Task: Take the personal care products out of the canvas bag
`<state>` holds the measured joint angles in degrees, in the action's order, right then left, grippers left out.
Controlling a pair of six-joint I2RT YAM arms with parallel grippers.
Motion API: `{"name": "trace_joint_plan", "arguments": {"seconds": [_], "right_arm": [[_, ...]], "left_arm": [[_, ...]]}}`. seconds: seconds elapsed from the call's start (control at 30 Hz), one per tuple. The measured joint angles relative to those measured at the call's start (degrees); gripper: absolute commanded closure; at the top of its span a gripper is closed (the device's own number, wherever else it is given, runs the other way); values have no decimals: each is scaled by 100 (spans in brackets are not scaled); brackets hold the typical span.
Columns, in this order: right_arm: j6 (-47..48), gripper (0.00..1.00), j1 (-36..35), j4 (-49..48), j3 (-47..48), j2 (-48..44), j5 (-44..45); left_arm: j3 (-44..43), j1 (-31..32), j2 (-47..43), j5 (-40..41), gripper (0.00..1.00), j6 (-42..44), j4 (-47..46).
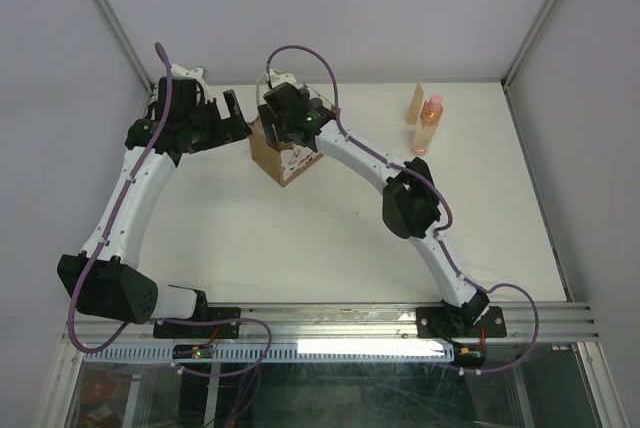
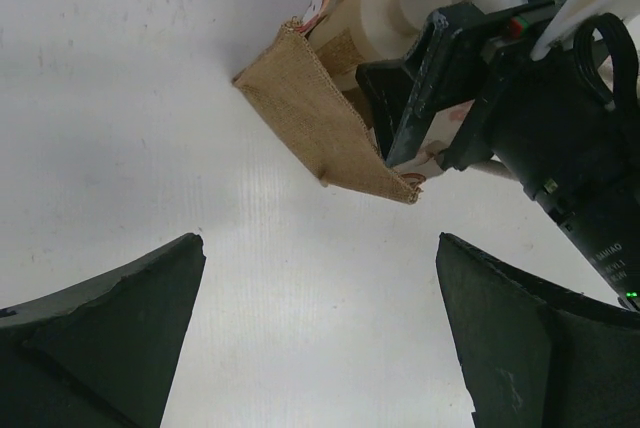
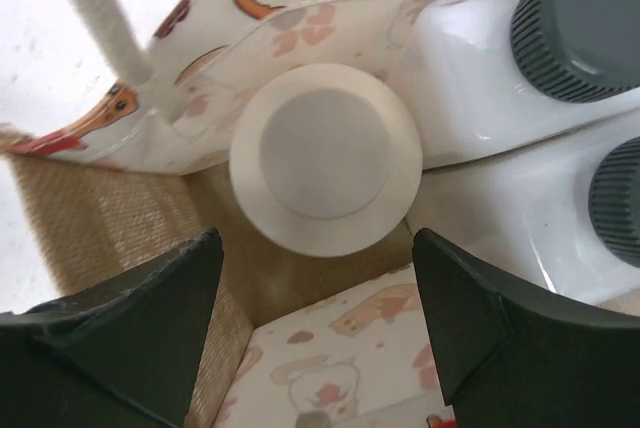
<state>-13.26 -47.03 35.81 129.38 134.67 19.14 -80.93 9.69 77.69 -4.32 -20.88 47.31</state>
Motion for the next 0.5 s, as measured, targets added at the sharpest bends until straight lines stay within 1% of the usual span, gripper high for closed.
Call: {"name": "trace_joint_plan", "arguments": {"seconds": [0.13,0.23,0.5], "right_arm": [[-33,20,9,-20,251,260,210],[-24,16,26,-144,426,446,254],[96,12,-17,-522,514,785,503]], "left_arm": [[-50,0,0,11,1,90,87],[-116,0,0,37,1,107,125],[-229,0,0,136,1,254,157]]}}
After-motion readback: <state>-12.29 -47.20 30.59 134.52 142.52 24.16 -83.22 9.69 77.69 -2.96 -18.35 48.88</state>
